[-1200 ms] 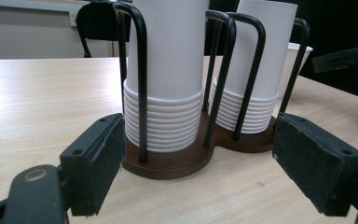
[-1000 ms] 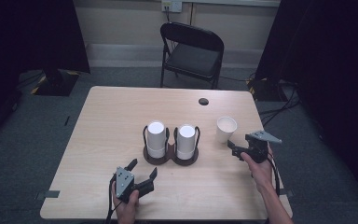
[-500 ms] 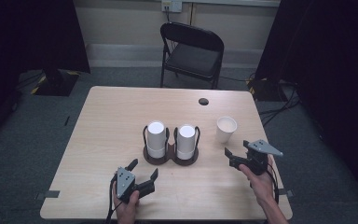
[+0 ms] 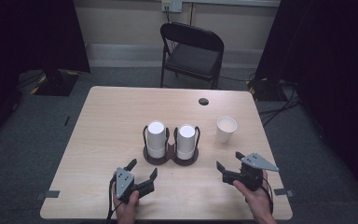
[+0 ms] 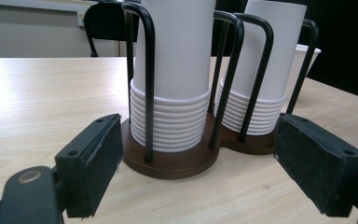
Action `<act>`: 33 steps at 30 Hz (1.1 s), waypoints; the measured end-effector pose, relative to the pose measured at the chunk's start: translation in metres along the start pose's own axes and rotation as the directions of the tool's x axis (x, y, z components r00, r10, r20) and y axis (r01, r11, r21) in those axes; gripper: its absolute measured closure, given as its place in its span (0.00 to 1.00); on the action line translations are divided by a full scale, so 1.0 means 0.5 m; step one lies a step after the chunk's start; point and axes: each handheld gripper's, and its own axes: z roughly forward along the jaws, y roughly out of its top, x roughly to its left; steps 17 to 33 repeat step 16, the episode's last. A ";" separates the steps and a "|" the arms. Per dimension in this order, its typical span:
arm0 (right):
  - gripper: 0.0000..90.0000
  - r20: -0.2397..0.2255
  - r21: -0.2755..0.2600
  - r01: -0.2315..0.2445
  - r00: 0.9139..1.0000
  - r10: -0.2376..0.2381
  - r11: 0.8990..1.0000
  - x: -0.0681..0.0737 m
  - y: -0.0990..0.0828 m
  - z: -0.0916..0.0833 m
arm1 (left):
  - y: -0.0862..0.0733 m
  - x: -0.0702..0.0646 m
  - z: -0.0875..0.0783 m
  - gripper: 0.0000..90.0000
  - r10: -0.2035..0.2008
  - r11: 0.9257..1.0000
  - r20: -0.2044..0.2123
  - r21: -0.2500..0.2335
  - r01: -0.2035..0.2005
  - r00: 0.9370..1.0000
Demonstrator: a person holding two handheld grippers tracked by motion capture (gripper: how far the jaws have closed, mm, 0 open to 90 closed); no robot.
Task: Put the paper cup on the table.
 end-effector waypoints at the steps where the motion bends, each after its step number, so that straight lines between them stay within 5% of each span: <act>1: 0.18 -0.005 -0.001 0.002 1.000 -0.002 1.000 0.007 -0.004 -0.005 | 0.000 0.000 0.000 0.17 0.000 1.000 0.000 -0.001 0.000 1.000; 10: 0.18 -0.012 -0.020 0.029 0.999 -0.029 0.999 0.048 -0.037 -0.032 | 0.000 -0.002 -0.001 0.17 0.007 1.000 -0.012 -0.002 -0.007 1.000; 16: 0.18 -0.011 0.017 -0.004 1.000 0.004 1.000 0.039 -0.055 -0.019 | 0.001 -0.003 0.003 0.17 0.010 1.000 -0.016 0.014 -0.010 1.000; 33: 0.18 -0.011 0.017 -0.004 1.000 0.004 1.000 0.039 -0.055 -0.019 | 0.001 -0.003 0.003 0.17 0.010 1.000 -0.016 0.014 -0.010 1.000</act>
